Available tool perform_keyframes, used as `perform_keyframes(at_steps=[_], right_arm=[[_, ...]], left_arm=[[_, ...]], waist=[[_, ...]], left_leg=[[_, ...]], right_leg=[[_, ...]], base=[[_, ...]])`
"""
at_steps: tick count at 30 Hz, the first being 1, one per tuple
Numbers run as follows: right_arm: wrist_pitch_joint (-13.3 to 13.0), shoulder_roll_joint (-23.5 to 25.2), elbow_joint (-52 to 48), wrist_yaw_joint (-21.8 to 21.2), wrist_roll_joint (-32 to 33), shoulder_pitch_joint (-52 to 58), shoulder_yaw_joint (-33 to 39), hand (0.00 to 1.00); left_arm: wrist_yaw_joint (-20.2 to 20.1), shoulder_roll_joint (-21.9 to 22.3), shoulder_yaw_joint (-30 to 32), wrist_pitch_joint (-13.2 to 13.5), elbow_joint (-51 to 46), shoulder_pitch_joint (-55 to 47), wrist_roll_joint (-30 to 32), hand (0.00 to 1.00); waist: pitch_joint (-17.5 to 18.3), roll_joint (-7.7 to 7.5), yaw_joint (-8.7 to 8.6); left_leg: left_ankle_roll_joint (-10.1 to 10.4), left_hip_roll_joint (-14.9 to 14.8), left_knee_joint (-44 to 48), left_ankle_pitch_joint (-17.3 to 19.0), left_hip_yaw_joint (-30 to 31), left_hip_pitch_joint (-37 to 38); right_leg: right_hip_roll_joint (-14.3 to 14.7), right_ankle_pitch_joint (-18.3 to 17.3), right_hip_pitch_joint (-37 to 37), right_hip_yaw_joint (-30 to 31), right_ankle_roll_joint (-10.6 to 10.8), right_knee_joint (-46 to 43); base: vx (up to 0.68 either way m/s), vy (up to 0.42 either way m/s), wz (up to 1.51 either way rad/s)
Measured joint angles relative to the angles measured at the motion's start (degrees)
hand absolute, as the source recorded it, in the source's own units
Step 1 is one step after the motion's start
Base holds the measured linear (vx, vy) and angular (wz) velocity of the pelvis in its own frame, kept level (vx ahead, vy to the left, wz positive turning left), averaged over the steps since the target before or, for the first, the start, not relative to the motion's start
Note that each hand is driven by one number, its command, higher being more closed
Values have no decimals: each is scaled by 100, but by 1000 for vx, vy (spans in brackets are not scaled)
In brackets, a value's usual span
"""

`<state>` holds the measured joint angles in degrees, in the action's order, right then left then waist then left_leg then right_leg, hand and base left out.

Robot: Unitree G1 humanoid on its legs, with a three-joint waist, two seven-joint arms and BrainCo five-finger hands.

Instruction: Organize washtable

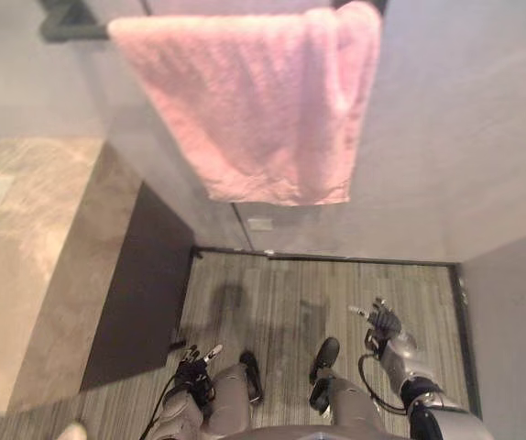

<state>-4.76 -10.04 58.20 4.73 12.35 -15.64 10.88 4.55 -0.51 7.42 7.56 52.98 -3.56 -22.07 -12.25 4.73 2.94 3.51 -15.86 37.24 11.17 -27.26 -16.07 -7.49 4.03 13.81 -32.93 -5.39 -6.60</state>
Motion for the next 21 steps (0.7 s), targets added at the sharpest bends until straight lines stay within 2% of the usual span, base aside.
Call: perform_keyframes(at_steps=[1,2,3,4,5,6,8,9,11,13,14,15,16,17,18,19,21], right_arm=[[-10,-150,-12,6,4,120,42,0],[-6,-107,51,15,3,263,66,0],[-16,-92,142,21,4,380,209,0],[18,-26,248,28,1,404,304,0],[35,-2,264,28,-6,443,396,0],[35,56,337,21,-16,498,452,0],[54,102,511,23,-33,562,453,0],[73,191,543,23,-62,644,456,0],[131,225,537,18,-130,817,450,0],[171,224,530,-7,-284,1019,377,0],[177,225,530,-28,-288,1068,291,0],[166,251,461,-60,-265,1096,255,0],[169,255,458,-78,-292,1049,143,0],[169,271,456,-86,-295,1046,95,0],[176,322,468,-87,-306,1054,94,0],[179,356,476,-80,-325,1059,111,0],[179,494,480,-96,-352,1140,170,0]], left_arm=[[-19,5,-84,-3,123,11,7,0],[-29,-68,-63,-11,214,0,26,0],[-21,-134,25,-53,497,117,74,0],[-31,-144,58,-132,657,84,158,0],[-51,-132,88,-186,737,13,297,0],[-60,-142,113,-249,770,76,408,0],[-67,-135,92,-280,783,122,559,0],[-73,-170,93,-272,762,138,579,0],[-61,-170,58,-266,760,130,646,0],[-66,-157,-115,-222,723,116,790,0],[-69,-178,-137,-219,708,116,794,0],[-75,-224,-171,-216,719,108,795,0],[-80,-292,-226,-221,771,97,796,0],[-80,-327,-257,-225,781,96,796,0],[-85,-372,-260,-225,800,92,800,0],[-87,-387,-248,-224,803,93,806,0],[-129,-365,14,-225,819,78,925,0]], waist=[[-21,63,-111],[67,-26,-178],[38,-34,-263],[40,-42,-256],[36,-30,-315],[21,-56,-353],[5,-71,-345],[-67,-180,-344],[-100,-229,-398],[-148,-302,-435],[-161,-302,-436],[-194,-356,-490],[-201,-389,-529],[-196,-421,-544],[-214,-478,-547],[-220,-526,-548],[-199,-574,-532]], left_leg=[[46,177,-907,-61,-200,174],[-35,514,-1535,-16,-104,445],[68,410,-567,328,-84,556],[282,445,-593,324,-93,973],[454,630,-1320,375,-15,1279],[457,761,-1939,399,-69,1362],[334,951,-2648,402,-63,1532],[149,1180,-3044,171,-72,1699],[0,1500,-3536,-133,-58,1996],[-222,1805,-3896,-361,-23,2225],[-263,1849,-3927,-386,12,2255],[-340,1881,-3929,-416,63,2278],[-446,1854,-3861,-483,147,2269],[-498,1844,-3835,-519,199,2256],[-556,1831,-3731,-559,365,2238],[-566,1816,-3667,-566,467,2231],[-549,1753,-3407,-577,881,2139]], right_leg=[[-12,-344,33,-252,101,-215],[-38,-345,28,-296,34,32],[-49,-91,-158,-627,-26,139],[-48,-100,-147,-718,-28,18],[-86,-109,-91,-847,-42,-38],[-134,-67,21,-998,-36,-49],[-258,-45,141,-1142,-45,-171],[-463,-45,176,-1140,-45,-335],[-735,-36,178,-1077,-23,-568],[-1032,46,142,-975,124,-787],[-1091,67,155,-834,175,-895],[-1132,162,249,-307,435,-1149],[-1072,205,358,576,669,-1357],[-1056,123,397,1009,734,-1530],[-1011,-227,355,1563,723,-1993],[-997,-413,241,1726,709,-2184],[-875,-1078,-297,2143,930,-2526]], base=[[156,30,175],[662,75,222],[1014,83,142],[1043,71,123],[641,75,76],[456,107,81],[338,110,48],[396,138,20],[399,154,9],[403,183,8],[251,186,20],[107,207,27],[62,218,37],[125,150,61],[153,47,64],[210,-27,93],[171,-80,95]])
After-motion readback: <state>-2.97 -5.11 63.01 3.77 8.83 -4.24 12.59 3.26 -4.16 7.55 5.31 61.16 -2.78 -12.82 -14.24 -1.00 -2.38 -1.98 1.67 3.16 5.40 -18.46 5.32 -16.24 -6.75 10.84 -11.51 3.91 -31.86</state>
